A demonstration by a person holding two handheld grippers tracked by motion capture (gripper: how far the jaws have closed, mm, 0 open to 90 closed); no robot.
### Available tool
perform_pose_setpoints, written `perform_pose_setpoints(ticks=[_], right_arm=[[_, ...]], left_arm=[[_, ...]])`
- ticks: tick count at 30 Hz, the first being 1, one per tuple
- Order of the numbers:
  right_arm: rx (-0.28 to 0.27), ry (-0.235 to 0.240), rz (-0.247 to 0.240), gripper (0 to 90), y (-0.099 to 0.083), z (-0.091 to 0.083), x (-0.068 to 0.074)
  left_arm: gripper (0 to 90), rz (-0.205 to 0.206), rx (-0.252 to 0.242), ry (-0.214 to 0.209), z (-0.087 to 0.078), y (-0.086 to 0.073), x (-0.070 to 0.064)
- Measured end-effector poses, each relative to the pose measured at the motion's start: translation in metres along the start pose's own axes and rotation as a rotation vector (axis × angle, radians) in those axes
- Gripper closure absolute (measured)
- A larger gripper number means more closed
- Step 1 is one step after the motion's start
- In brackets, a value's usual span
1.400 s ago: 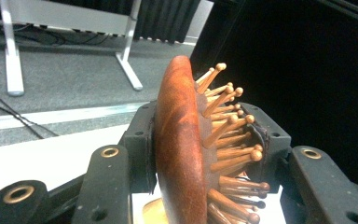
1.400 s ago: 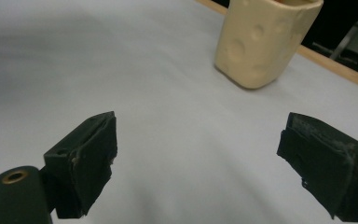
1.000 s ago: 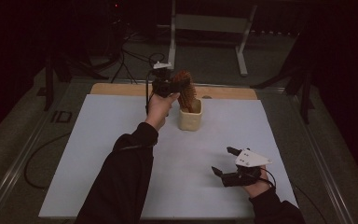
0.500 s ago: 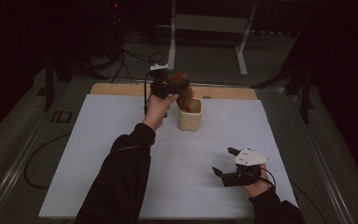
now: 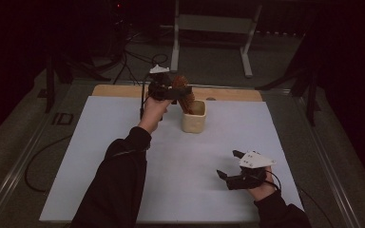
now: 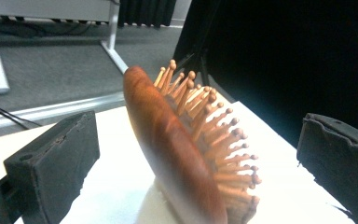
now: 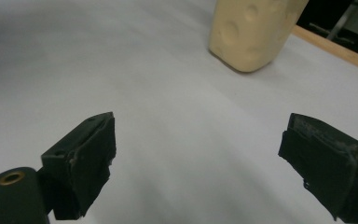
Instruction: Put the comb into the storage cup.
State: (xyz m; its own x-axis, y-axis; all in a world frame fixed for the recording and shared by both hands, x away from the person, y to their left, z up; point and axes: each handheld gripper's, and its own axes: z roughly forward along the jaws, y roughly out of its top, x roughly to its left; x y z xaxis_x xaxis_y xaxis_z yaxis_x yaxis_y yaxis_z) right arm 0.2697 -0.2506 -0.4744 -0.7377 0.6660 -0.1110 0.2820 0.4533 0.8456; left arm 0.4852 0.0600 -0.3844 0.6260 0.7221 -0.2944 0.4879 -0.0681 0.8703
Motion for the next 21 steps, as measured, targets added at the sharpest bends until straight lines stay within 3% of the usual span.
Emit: perform_pose_setpoints(ticks=[2,13,21], right_arm=[[0.02,0.021,0.013,9.8,0.0,0.001,0.0],[0.034,0.029,0.029,9.7,0.0,0.002,0.0],[0.03,-0.031,0.048,9.5,-0.002,0.001,0.001]], left_arm=[[0.0,0.01,0.003,0.002,-0.003,-0.001,0.0],[0.0,0.061,0.003,-0.005,-0.023,-0.005,0.004],[0.0,0.131,0.017,-0.036,-0.035,-0.013,0.001]])
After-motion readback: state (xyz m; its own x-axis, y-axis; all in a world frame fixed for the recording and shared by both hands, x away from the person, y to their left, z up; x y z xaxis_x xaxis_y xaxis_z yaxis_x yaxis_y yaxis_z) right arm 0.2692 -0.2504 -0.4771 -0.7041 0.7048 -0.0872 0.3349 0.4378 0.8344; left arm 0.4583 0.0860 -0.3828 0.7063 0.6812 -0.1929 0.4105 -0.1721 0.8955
